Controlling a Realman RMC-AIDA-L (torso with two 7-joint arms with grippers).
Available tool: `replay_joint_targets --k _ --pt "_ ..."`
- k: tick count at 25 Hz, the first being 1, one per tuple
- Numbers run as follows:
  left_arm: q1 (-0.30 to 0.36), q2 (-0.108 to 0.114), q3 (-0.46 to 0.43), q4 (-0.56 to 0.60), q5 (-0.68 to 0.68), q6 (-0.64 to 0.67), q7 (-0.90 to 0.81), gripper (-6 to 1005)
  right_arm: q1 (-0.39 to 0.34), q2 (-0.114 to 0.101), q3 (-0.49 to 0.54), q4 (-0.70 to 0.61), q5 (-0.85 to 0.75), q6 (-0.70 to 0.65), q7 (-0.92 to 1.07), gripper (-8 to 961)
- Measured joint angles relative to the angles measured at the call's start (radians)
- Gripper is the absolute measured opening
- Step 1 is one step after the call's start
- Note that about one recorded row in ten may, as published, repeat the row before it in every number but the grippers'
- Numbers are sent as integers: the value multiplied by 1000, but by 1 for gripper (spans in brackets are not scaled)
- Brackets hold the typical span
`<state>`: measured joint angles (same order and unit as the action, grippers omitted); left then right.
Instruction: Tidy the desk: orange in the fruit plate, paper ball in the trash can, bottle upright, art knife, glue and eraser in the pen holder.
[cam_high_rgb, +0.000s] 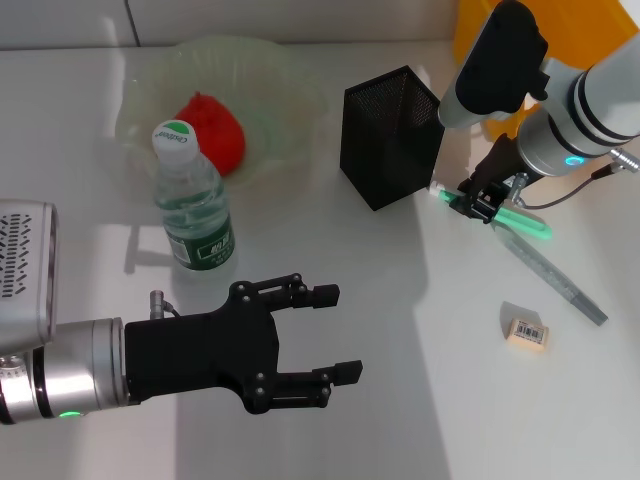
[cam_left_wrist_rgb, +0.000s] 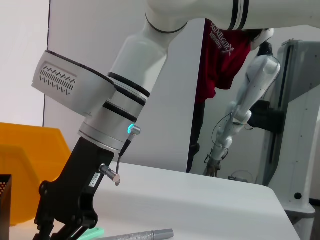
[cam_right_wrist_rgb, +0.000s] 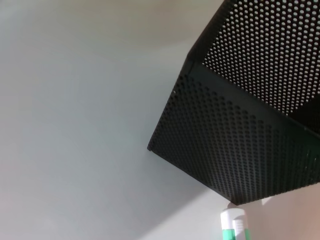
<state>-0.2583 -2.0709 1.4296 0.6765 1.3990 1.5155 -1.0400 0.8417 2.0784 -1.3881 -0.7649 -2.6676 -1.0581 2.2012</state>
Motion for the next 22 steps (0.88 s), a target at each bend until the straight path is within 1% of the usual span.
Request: replay_joint_targets --k 2,5,8,12,14,17,19,22 --pt "0 0 0 0 0 0 0 783 1 0 0 2 0 -3 0 239" --pt "1 0 0 0 0 0 0 783 -8 0 0 -22 0 -21 0 207" --pt "2 0 0 0 0 0 0 783 -29 1 6 -83 0 -59 0 174" --pt "2 0 0 0 0 0 0 783 -58 3 54 -180 1 -127 9 181" --pt "3 0 0 1 0 0 0 783 -72 3 94 -240 5 -178 14 185" --pt "3 0 0 3 0 0 0 783 -105 4 144 -365 40 -261 30 190" --pt "3 0 0 3 0 0 0 783 -145 3 178 -484 103 -321 39 194" --pt "4 0 0 5 0 2 0 783 -213 2 202 -645 195 -357 40 199"
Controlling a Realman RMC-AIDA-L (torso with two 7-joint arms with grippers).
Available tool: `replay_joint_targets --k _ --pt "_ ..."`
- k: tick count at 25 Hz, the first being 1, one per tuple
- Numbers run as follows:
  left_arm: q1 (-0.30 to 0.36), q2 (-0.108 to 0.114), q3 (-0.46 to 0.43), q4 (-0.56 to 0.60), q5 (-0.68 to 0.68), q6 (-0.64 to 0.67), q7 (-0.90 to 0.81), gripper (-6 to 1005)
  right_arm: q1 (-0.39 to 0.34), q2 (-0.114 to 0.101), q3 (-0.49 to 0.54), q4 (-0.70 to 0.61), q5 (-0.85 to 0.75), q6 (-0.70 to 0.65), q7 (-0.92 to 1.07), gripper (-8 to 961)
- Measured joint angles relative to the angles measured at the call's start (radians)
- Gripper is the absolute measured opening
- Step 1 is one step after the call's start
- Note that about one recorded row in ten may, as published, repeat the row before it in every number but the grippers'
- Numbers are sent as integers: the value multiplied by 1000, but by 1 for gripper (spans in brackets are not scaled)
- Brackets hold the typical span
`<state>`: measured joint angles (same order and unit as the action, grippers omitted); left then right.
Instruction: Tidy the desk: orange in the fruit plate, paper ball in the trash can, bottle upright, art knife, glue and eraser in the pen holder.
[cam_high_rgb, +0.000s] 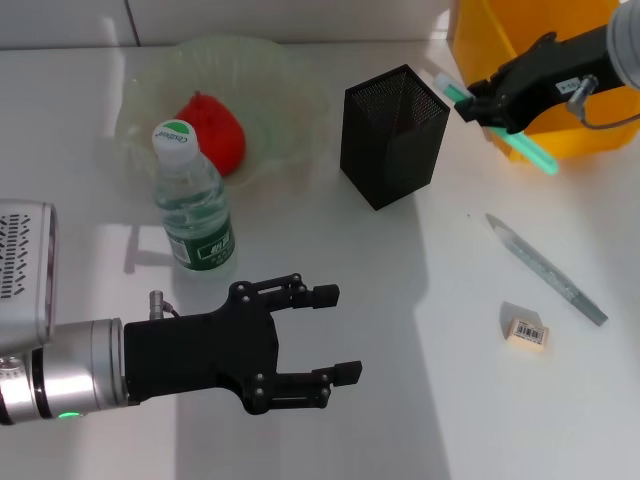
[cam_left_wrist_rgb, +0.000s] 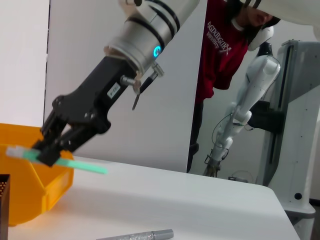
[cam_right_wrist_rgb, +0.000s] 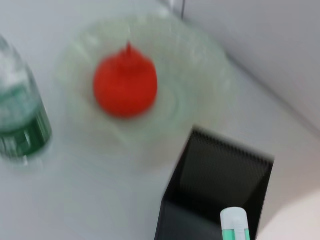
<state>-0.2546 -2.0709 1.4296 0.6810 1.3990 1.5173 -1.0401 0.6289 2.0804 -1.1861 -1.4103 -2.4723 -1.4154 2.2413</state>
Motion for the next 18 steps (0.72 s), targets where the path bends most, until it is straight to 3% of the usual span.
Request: replay_joint_targets --k 3,6,13,18 --pt "0 0 0 0 0 0 0 783 -88 0 4 -153 124 46 -14 205" --pt "-1 0 0 -2 0 0 0 783 -149 2 -5 -188 282 170 -84 210" --pt "-9 0 0 -1 0 -1 -1 783 -150 3 -90 3 568 438 -335 223" --pt "-7 1 0 0 0 -1 -8 783 -113 4 -139 130 628 530 -444 232"
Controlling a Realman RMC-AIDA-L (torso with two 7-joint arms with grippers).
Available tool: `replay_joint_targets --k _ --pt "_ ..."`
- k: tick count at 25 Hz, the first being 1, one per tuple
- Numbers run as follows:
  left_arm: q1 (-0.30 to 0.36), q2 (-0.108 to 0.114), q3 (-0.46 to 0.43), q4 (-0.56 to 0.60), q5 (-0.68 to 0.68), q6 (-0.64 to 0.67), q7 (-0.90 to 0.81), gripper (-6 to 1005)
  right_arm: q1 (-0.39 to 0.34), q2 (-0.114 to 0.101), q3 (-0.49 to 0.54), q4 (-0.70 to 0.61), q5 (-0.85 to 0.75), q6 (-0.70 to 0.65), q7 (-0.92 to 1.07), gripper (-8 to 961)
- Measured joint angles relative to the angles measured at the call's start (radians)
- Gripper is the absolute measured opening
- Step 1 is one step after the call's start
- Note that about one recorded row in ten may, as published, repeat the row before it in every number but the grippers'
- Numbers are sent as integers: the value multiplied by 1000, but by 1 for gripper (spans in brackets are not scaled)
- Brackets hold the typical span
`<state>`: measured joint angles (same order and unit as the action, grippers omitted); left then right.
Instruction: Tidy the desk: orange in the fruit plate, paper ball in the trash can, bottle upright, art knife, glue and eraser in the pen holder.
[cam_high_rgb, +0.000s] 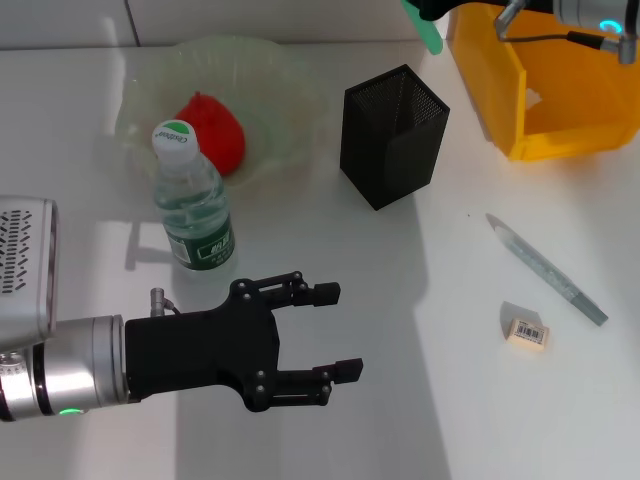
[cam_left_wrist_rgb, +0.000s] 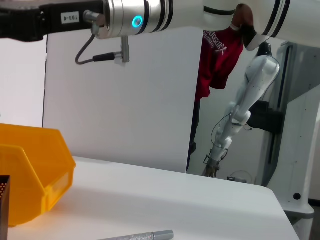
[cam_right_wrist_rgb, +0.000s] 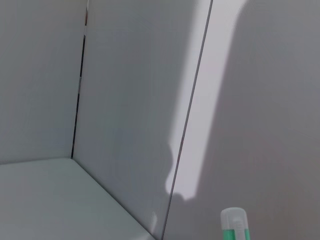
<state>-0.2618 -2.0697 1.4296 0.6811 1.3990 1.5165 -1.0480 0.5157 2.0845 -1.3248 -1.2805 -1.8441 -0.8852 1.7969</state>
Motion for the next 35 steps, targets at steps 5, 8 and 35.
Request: replay_joint_targets --k 5,8,35 --pt "0 0 -2 -2 0 -1 -1 783 14 1 -83 135 125 117 -184 241" --pt "-1 0 0 -2 0 -2 -1 783 25 2 -107 196 192 151 -255 246" --pt "6 0 0 -2 0 0 0 783 67 3 -115 432 384 174 -474 295"
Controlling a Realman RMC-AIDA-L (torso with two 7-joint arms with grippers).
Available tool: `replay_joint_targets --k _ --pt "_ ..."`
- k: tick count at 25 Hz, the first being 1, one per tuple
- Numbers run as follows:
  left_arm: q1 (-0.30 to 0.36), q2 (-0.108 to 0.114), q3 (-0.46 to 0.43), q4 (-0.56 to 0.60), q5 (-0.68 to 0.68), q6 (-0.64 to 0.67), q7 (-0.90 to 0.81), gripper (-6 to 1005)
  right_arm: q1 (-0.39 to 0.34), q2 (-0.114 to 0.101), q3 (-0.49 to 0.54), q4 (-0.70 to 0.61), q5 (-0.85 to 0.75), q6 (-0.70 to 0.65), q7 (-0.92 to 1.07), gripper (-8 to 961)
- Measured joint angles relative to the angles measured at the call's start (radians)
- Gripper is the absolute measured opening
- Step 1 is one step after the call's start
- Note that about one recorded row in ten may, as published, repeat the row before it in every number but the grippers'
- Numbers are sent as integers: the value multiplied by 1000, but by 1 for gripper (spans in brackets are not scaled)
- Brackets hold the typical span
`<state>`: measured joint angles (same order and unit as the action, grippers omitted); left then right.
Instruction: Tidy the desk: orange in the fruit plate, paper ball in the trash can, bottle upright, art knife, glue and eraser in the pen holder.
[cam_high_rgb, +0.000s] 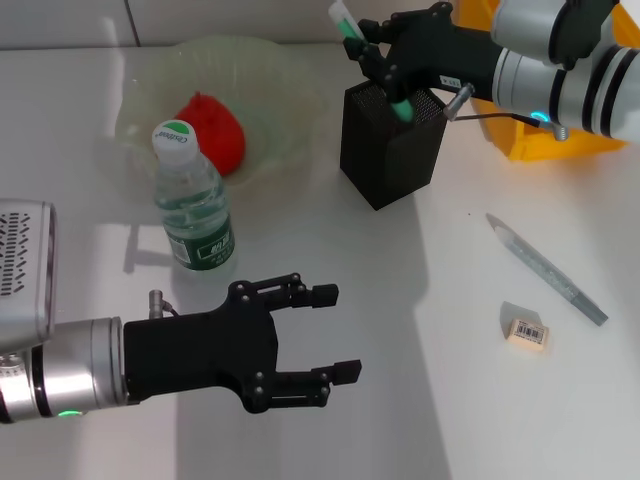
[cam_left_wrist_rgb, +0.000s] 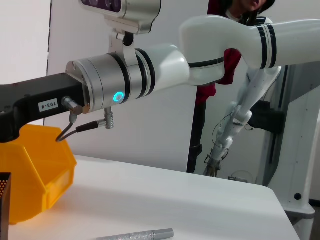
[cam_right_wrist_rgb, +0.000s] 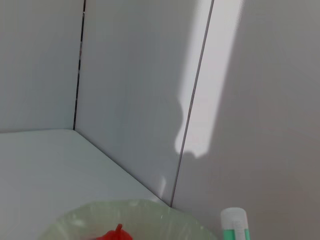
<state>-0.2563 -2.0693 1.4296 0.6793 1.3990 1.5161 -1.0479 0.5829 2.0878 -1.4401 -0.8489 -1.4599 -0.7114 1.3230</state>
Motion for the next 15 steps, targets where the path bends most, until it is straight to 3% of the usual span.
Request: replay_joint_targets --k 6,11,15 --pt "-5 0 0 -1 0 1 -1 783 -24 0 0 -8 1 -12 5 306" --pt "0 1 0 1 0 1 -1 783 -62 -3 9 -51 29 -71 11 416" --pt "2 1 0 4 0 3 -1 783 -124 -7 10 -165 32 -116 91 505"
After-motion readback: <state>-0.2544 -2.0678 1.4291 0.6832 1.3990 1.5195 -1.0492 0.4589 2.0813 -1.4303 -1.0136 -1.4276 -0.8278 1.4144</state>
